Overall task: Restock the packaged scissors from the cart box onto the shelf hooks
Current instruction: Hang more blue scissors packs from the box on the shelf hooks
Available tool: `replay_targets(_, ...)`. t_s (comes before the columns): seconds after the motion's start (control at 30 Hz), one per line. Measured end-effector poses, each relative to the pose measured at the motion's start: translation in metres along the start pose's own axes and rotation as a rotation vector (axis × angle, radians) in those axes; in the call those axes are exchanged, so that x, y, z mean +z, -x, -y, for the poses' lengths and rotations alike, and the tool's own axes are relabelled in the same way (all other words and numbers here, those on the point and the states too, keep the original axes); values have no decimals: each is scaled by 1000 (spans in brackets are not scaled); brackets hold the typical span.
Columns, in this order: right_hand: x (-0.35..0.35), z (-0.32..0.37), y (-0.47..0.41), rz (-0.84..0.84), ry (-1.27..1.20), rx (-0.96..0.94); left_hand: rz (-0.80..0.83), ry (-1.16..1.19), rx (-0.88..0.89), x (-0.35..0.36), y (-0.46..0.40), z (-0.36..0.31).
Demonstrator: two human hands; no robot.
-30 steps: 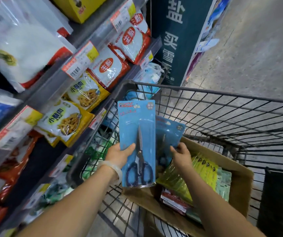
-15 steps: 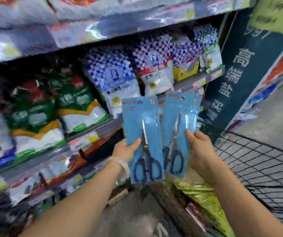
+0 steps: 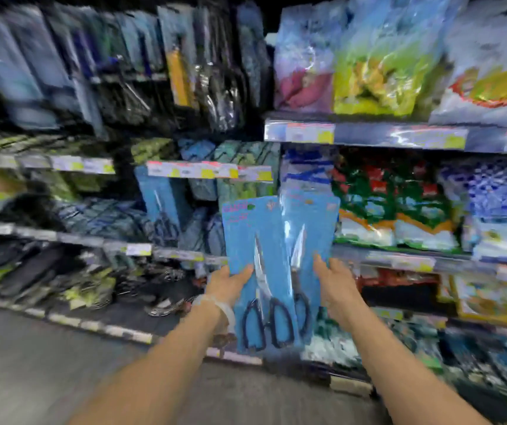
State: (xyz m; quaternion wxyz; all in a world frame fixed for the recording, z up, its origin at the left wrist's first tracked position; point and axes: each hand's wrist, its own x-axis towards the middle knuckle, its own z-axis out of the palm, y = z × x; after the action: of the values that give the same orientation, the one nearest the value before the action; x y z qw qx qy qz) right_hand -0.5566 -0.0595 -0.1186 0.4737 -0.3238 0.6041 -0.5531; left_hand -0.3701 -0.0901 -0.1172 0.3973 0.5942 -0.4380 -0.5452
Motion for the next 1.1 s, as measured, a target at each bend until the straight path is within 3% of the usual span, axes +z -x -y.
replay_targets(0.3,202,0,-36,283,57,22,-314,304,-93,-176,-47,6)
replay_targets(0.5,312,-11,-81,413,101,108,-416,241,-123,-259,-101,-7)
replay_targets(0.8,406,-19,-129,434,117,136,-392,131,-126,-333,-175,-18)
replay_targets(1.1,424,-44,-149,254,210,136,-239,198,-205,-370,-238,4)
